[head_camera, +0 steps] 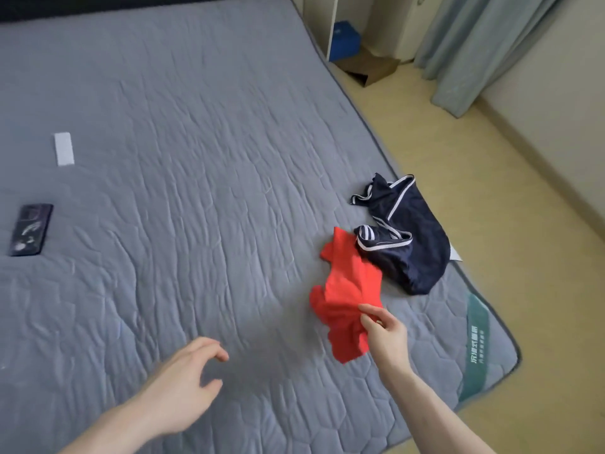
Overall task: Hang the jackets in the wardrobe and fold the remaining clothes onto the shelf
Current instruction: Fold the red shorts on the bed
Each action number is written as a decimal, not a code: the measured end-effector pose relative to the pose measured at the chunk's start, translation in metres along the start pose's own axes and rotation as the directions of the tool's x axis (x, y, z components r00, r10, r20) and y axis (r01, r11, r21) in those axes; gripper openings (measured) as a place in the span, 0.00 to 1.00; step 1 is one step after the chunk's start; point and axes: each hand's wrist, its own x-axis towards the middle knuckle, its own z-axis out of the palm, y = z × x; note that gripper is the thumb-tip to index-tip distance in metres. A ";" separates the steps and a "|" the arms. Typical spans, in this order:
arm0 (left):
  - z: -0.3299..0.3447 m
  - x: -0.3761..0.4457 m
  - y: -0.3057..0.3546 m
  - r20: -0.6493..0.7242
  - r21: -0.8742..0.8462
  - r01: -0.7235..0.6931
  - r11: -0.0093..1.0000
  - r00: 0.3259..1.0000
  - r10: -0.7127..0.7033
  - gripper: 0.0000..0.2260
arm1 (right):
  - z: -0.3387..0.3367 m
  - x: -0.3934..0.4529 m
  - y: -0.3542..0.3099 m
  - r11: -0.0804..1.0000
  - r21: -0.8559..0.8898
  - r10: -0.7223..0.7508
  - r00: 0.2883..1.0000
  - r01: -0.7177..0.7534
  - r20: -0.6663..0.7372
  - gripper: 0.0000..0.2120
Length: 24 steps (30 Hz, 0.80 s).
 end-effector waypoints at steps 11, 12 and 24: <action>-0.111 -0.192 0.056 -0.113 -0.359 -0.055 0.932 0.993 0.015 0.48 | 0.005 -0.293 -0.218 0.971 0.133 -0.235 0.875 0.196 0.424 0.15; -0.116 -0.211 0.049 -0.197 -0.361 -0.069 0.930 0.980 -0.004 0.47 | 0.008 -0.317 -0.229 0.969 0.151 -0.245 0.867 0.198 0.435 0.15; -0.161 -0.374 -0.017 -0.412 -0.749 -0.227 0.623 0.895 -0.168 0.09 | 0.037 -0.457 -0.255 0.984 0.119 -0.171 0.914 0.136 0.369 0.14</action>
